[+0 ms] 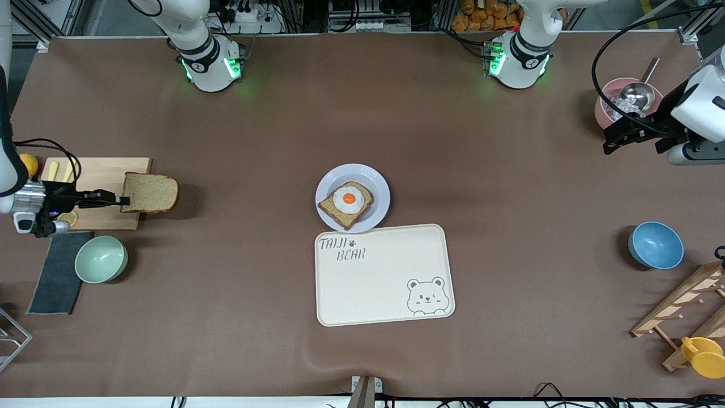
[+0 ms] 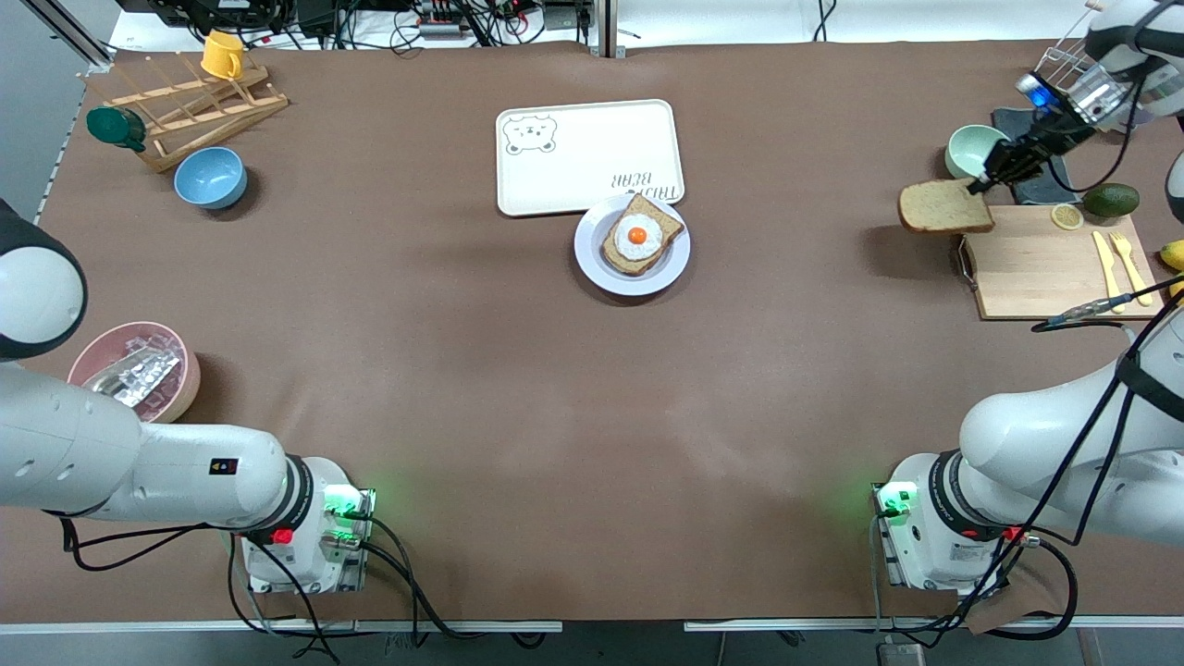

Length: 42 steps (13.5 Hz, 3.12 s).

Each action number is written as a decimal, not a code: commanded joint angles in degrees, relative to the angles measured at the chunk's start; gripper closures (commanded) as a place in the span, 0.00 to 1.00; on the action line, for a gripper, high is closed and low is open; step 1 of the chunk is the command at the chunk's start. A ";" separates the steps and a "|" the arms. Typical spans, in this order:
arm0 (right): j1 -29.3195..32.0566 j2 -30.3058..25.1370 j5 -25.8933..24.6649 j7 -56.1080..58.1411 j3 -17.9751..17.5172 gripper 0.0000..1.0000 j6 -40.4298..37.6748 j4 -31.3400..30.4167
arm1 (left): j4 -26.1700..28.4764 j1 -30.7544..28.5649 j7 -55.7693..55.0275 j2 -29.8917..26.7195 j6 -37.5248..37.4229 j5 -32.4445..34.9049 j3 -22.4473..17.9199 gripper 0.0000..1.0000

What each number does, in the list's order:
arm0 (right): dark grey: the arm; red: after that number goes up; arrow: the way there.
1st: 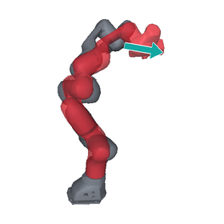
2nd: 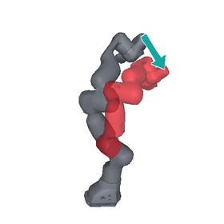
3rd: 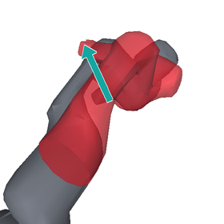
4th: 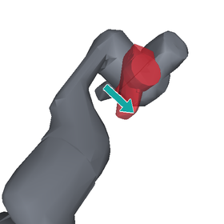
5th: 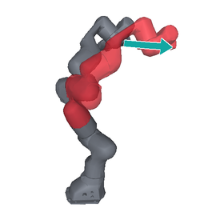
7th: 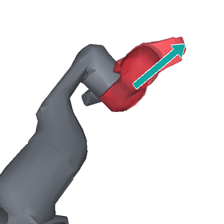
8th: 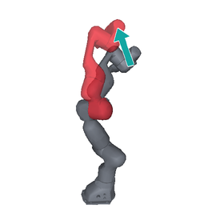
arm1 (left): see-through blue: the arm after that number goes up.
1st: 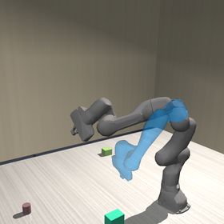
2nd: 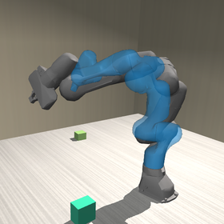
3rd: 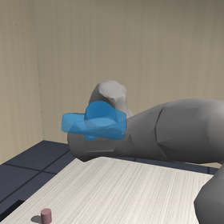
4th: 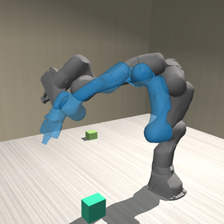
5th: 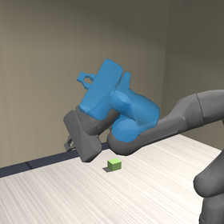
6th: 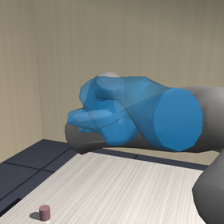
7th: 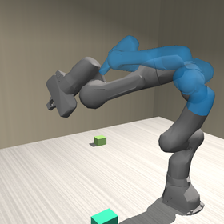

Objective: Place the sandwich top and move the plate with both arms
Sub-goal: 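Lift the bread slice and carry it over the white plate, then lower the bread slice onto the egg and open the right gripper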

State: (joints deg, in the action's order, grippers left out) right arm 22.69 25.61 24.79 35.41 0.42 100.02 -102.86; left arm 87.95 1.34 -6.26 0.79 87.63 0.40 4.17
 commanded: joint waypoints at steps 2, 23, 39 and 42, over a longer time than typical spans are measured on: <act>-6.85 -5.21 4.02 -7.80 0.46 1.00 -0.53 -4.19 | -1.28 -0.72 0.63 -0.09 -0.01 -0.05 -0.22 0.00; -42.36 -5.57 38.47 -20.91 0.46 1.00 27.48 -15.44 | -1.02 -0.63 0.54 0.00 -0.36 -0.93 -0.13 0.00; -56.16 -0.21 44.20 -22.93 0.46 1.00 44.63 -14.12 | -1.02 -0.55 0.37 0.78 -0.62 -0.93 0.31 0.00; -56.61 0.23 44.46 -23.02 0.55 1.00 44.99 -13.95 | -1.02 -0.63 0.37 0.88 -0.45 -0.93 0.31 0.00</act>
State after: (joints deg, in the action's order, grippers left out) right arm -32.64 25.35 67.54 12.78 0.26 144.38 -117.57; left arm 87.28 0.72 -6.25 1.68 87.45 0.09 4.49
